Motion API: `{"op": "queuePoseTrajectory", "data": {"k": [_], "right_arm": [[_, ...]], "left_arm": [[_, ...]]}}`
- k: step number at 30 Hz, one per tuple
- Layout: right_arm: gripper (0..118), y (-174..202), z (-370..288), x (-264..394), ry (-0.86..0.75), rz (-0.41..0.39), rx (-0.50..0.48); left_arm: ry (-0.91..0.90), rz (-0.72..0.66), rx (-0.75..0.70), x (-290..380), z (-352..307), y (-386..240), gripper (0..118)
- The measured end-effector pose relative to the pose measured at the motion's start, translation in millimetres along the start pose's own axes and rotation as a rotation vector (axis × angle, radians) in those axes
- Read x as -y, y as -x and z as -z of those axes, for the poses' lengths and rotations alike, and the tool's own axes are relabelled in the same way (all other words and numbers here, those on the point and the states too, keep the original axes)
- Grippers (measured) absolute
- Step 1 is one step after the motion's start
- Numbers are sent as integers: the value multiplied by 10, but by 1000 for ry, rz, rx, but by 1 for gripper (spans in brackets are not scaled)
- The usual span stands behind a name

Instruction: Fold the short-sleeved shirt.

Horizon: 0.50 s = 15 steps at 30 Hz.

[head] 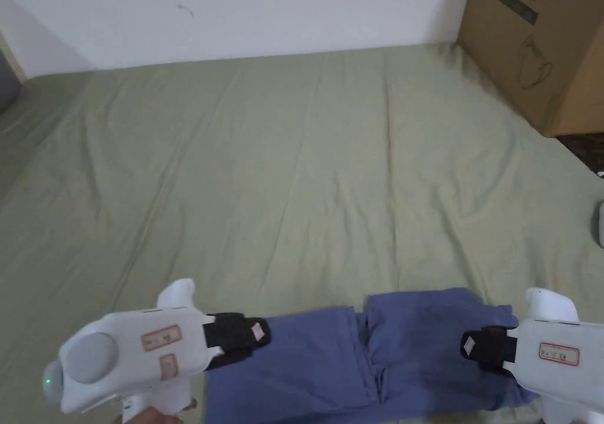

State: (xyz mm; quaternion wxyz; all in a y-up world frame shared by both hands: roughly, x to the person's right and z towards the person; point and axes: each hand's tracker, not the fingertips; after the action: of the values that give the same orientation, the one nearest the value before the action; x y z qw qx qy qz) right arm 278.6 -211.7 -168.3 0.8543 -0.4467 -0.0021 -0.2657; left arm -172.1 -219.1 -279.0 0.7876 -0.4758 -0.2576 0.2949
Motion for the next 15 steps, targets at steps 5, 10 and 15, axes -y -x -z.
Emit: {"op": "queuePoseTrajectory", "data": {"k": [5,10,15], "right_arm": [[0,192,121,25,34,-39,1],[0,385,226,25,64,-74,-3],[0,459,290,-25,64,-92,14]], "left_arm": [[55,-135,-19,-51,-174,580,66],[7,-304,90,65,20,1080,95],[74,-397,287,130,185,897,80]]}}
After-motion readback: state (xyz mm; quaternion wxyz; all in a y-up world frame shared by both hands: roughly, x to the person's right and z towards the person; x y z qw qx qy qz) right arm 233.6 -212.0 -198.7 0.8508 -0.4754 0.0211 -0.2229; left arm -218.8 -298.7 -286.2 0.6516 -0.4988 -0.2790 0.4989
